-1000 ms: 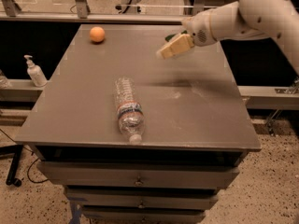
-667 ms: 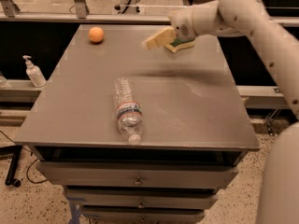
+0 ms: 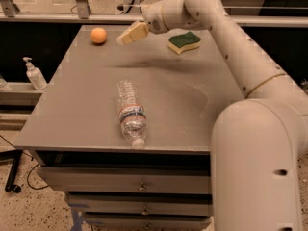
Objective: Move orange near water bottle
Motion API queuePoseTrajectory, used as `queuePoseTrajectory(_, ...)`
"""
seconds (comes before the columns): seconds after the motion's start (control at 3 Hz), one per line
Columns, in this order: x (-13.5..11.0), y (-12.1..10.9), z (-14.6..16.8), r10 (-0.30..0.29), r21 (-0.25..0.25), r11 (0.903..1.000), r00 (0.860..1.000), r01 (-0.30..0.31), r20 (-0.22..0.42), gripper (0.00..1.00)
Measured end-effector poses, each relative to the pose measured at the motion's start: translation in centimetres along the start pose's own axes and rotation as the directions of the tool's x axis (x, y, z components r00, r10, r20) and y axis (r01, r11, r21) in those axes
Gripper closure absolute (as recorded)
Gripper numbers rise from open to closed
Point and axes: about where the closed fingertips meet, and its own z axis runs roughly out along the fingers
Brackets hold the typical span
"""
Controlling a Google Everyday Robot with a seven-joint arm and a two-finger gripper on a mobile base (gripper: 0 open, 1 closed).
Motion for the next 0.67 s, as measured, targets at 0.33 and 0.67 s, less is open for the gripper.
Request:
queuePoseTrajectory(0.33,-0.3,1.1,3.9,-0.010,-0.034,0.9994,1.000,0.009,-0.026,0.00)
queuePoseTrajectory(0.67,-0.1,2.2,7.1,-0.016,-0.060,0.9981,0.998,0.013,-0.053,0.00)
